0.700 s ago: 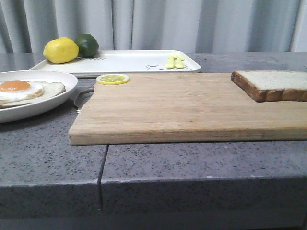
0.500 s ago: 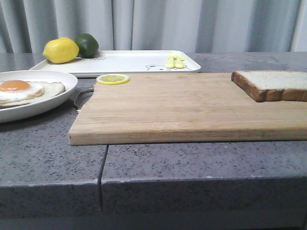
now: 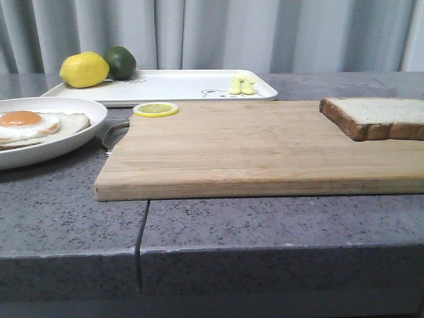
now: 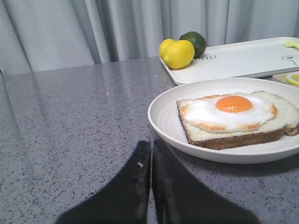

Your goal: Place bread and move sandwich to tray

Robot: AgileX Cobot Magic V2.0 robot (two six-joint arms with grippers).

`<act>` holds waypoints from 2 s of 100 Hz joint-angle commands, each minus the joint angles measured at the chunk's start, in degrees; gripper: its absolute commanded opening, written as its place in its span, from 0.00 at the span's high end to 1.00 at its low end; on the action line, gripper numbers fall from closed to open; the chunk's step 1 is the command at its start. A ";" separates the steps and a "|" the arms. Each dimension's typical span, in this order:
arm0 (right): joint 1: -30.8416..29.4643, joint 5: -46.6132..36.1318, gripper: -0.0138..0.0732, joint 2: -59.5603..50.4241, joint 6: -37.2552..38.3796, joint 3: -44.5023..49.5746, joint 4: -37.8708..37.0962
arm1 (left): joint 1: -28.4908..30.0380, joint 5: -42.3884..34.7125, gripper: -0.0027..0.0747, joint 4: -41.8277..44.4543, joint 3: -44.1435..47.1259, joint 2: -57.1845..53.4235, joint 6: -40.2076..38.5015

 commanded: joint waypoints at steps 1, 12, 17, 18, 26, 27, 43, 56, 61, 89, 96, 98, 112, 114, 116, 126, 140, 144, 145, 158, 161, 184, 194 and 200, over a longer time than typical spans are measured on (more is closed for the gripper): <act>-0.23 -3.99 0.92 0.58 -0.04 0.12 0.03 | 0.05 -4.96 0.99 -0.14 0.97 -1.73 -0.45; -0.23 -4.24 0.92 0.58 -0.04 0.12 0.03 | 0.05 -5.27 0.99 -0.49 0.97 -1.73 -0.45; -0.23 -5.16 0.92 0.58 -0.04 0.12 0.03 | 0.05 -6.18 0.99 -2.09 0.97 -1.73 -0.45; -0.23 -5.48 0.92 0.58 -0.04 0.12 0.03 | 0.05 -6.34 0.99 -2.71 0.97 -1.73 -0.45; -0.23 -7.85 0.92 0.58 -0.04 0.12 0.03 | 0.05 -8.05 0.99 -6.56 0.85 -1.73 -0.45; -0.23 -8.33 0.92 0.58 -0.04 0.12 0.03 | 0.05 -8.24 0.99 -7.10 0.85 -1.73 -0.45; -0.23 -13.10 0.92 0.70 1.19 -0.14 1.17 | 0.05 -9.52 0.99 -13.81 -0.64 -1.73 -0.45; -0.23 -8.51 0.92 0.76 4.22 -2.52 6.13 | 0.05 -9.41 0.99 -19.49 -4.84 -1.73 -0.45; -0.23 -5.13 0.92 0.76 4.29 -4.10 7.46 | 0.05 -9.26 0.99 -19.49 -7.01 -1.73 -0.45; -0.23 14.08 0.92 1.99 4.29 -17.74 8.42 | 0.05 14.06 0.99 -19.49 -26.04 8.30 -0.32; -0.23 16.84 0.92 3.80 4.29 -21.17 8.42 | 0.05 19.25 0.99 -19.49 -30.63 12.89 -0.32; -0.23 17.54 0.92 4.55 4.29 -22.12 8.42 | 0.05 20.27 0.99 -19.60 -32.00 14.29 -0.32; -0.23 21.75 0.92 10.30 4.29 -28.11 8.42 | 0.05 31.33 0.99 -20.48 -40.92 23.23 -0.32; -0.23 22.43 0.92 10.95 4.29 -28.92 8.42 | 0.05 32.81 0.99 -20.48 -42.11 24.48 -0.22; -0.23 23.02 0.92 11.93 4.29 -29.72 8.42 | 0.05 34.20 0.99 -20.48 -43.21 25.28 -0.22; -0.23 26.19 0.92 17.27 4.29 -33.22 8.42 | 0.05 38.05 0.99 -20.48 -46.90 30.52 -0.09; -0.23 29.77 0.92 23.97 4.29 -37.14 8.42 | 0.05 39.76 0.99 -20.48 -48.61 35.41 -0.09; -0.23 29.99 0.92 25.73 4.29 -37.83 8.42 | 0.05 39.76 0.99 -20.48 -48.61 36.18 -0.09; -0.23 29.99 0.92 26.24 4.29 -37.92 8.42 | 0.05 39.89 0.99 -20.48 -48.61 36.49 -0.09; -0.23 28.47 0.92 29.38 4.29 -38.29 9.03 | 0.05 40.32 0.99 -20.48 -48.61 38.07 -0.09; -0.23 28.34 0.92 29.66 4.29 -38.29 9.34 | 0.05 40.32 0.99 -20.48 -48.61 38.20 -0.09; -0.23 28.04 0.92 30.12 4.29 -38.29 10.28 | 0.05 40.08 0.99 -20.48 -48.61 38.45 -0.09; -0.23 28.85 0.92 30.12 4.29 -38.29 10.28 | 0.05 39.71 0.99 -20.36 -48.61 38.45 -0.09; -0.23 29.44 0.90 30.12 4.29 -38.29 10.28 | 0.05 39.61 0.99 -20.01 -48.61 38.45 0.00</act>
